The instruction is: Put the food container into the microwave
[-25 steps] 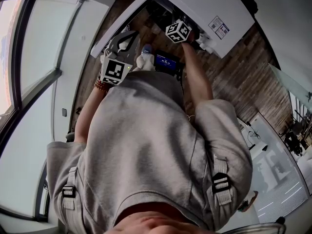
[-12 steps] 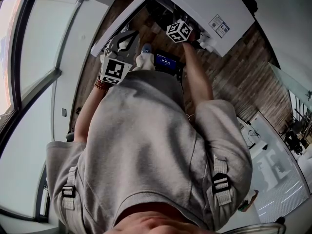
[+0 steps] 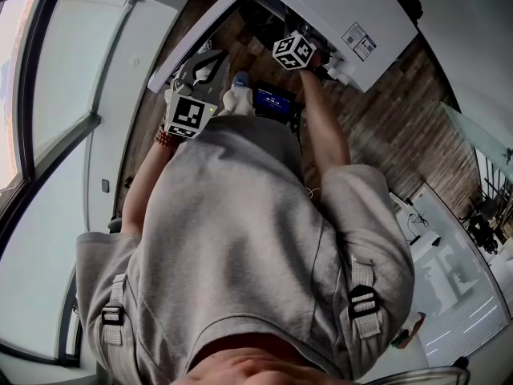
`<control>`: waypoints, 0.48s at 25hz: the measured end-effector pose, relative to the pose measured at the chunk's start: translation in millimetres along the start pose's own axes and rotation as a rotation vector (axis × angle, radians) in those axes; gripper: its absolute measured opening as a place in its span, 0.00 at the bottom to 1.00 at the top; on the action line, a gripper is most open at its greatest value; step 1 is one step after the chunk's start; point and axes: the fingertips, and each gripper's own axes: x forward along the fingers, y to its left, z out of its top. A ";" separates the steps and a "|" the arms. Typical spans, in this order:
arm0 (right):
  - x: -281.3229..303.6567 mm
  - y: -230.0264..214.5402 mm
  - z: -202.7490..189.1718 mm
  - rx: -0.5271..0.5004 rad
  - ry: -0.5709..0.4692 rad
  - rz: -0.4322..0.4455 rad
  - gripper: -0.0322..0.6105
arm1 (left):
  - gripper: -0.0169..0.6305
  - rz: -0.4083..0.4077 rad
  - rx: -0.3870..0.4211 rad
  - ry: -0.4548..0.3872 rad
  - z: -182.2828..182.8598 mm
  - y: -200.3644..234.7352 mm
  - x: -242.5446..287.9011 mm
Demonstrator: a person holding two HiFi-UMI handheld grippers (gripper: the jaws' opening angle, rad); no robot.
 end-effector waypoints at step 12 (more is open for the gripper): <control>-14.9 -1.4 12.5 -0.022 -0.055 -0.014 0.21 | 0.02 -0.003 0.008 -0.004 3.5 -4.4 -1.9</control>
